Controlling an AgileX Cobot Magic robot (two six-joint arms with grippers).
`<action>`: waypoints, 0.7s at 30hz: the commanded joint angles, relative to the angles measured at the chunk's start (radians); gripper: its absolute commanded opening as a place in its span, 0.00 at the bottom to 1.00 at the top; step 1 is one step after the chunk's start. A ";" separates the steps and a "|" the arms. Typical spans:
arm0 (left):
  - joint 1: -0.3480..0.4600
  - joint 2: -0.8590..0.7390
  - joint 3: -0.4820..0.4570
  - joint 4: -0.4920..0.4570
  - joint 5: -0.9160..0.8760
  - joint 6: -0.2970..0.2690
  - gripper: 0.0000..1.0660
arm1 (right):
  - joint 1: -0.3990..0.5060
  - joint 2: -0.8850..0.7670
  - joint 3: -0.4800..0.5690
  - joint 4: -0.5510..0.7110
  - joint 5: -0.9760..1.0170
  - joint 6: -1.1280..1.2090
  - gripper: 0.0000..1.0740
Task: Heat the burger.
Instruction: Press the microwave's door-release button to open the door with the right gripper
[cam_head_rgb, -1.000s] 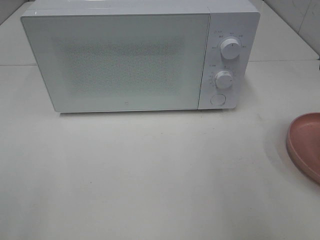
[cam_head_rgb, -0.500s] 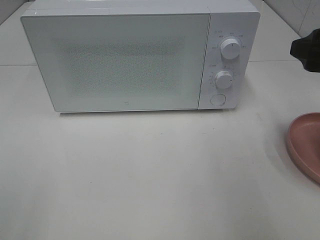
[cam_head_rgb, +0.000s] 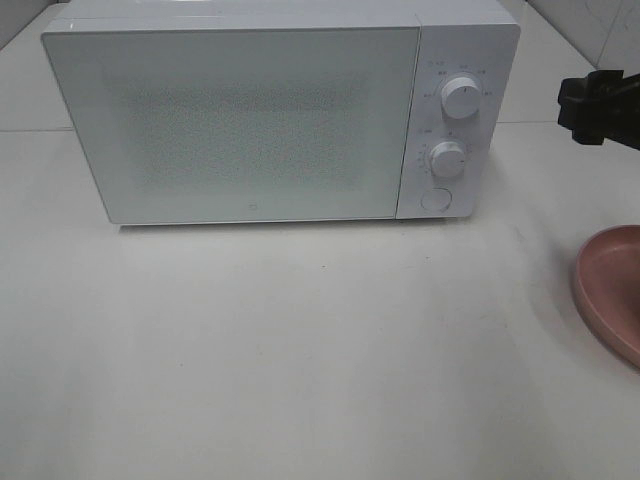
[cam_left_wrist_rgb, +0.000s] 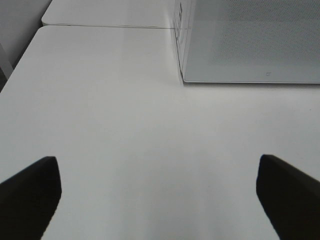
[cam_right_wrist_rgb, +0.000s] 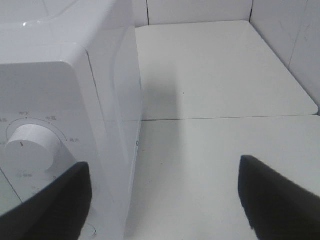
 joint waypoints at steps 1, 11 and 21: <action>0.000 -0.023 0.002 -0.001 -0.009 -0.005 0.94 | 0.020 0.000 0.009 0.060 -0.060 -0.068 0.71; 0.000 -0.023 0.002 -0.001 -0.009 -0.004 0.94 | 0.245 0.084 0.027 0.368 -0.210 -0.252 0.71; 0.000 -0.023 0.002 -0.001 -0.009 -0.004 0.94 | 0.357 0.193 0.027 0.471 -0.283 -0.247 0.71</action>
